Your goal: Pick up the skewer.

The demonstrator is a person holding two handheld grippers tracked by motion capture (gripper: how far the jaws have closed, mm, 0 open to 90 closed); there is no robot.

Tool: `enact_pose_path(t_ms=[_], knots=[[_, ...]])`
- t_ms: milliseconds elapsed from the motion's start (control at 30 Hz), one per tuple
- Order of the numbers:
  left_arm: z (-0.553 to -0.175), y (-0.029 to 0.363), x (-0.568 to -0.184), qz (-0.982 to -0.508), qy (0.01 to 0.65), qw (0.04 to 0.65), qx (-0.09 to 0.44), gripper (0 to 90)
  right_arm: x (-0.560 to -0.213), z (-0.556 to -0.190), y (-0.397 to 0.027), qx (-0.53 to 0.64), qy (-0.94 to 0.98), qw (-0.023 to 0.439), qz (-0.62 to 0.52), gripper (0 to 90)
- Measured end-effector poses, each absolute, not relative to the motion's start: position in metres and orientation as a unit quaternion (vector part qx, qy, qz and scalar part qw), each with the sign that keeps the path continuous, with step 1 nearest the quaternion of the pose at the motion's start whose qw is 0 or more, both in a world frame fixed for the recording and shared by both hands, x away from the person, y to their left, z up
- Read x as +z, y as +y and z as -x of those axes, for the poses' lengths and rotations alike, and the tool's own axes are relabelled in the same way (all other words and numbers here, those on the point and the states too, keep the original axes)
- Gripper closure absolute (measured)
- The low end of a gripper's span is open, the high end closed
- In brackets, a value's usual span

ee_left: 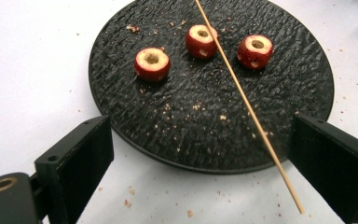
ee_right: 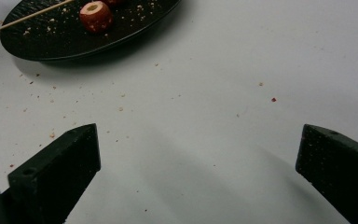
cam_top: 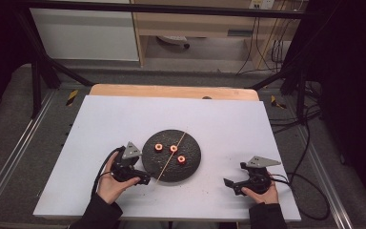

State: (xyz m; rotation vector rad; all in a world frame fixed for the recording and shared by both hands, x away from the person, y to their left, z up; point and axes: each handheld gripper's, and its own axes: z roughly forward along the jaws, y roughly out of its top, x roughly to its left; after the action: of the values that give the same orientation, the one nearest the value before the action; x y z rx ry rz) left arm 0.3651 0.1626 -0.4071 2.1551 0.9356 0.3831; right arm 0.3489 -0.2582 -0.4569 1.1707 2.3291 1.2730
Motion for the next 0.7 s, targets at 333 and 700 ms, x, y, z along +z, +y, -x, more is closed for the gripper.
enact_pose_path(t_ms=[333,700], knots=[[-0.373,0.141,-0.403,-0.848,0.370,0.349,0.149,9.4,-0.457,-0.349,-0.259,0.436,0.797,0.121,-0.400,0.7],[-0.382,0.118,-0.407,-0.857,0.377,0.325,0.137,21.1,-0.456,-0.349,-0.259,0.437,0.796,0.120,-0.401,0.7]])
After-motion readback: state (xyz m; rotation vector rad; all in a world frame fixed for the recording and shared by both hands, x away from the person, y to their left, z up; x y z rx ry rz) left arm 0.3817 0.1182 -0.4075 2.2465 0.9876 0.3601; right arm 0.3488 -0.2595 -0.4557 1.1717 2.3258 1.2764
